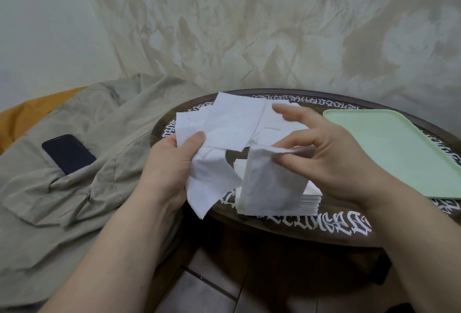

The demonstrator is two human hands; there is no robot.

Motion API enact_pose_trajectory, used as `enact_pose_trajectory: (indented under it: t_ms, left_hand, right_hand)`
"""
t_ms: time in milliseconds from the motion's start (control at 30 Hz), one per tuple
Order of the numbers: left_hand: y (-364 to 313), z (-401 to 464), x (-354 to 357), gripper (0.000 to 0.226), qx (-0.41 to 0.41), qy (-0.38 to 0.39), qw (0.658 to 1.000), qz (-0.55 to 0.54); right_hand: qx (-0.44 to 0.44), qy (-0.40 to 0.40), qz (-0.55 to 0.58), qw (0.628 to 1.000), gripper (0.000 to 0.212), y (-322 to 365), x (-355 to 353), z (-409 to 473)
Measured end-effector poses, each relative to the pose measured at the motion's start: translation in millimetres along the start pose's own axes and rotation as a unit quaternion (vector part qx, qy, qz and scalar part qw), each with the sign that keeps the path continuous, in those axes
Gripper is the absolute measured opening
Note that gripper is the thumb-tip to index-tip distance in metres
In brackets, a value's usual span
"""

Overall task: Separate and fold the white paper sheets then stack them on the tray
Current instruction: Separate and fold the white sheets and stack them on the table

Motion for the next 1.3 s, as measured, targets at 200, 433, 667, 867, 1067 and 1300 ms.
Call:
enact_pose_trajectory:
  t_ms: [200,433,667,867,1067,1300]
  left_hand:
    - [0,-7,9,0.014,0.009,0.049,0.997,0.060]
    - [-20,-3,-7,0.057,0.132,-0.027,0.973,0.185]
    - [-41,-6,-22,0.029,0.220,-0.099,0.960,0.143]
    - [-22,-26,38,0.028,0.144,0.111,0.972,0.150]
    - [-6,-31,51,0.023,0.058,0.160,0.983,0.070]
    - [-2,-27,50,0.021,0.071,0.140,0.983,0.096]
  right_hand:
    - [-0.107,-0.013,-0.108,0.988,0.013,27,8,-1]
    - [-0.003,0.016,0.072,0.997,0.012,14,0,-3]
    - [0.051,0.085,0.091,0.991,0.008,11,6,-7]
    - [0.064,0.109,0.134,0.983,0.011,13,18,-5]
    - [0.114,0.069,0.159,0.978,0.003,-5,10,-4]
    - [0.170,0.028,0.301,0.938,0.008,-21,10,-3]
Point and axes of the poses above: each hand's wrist, its own z-axis towards the middle knuckle, its own x-axis out of the palm, y = z × x, the point moved 10 cm from there along z, towards the middle knuckle
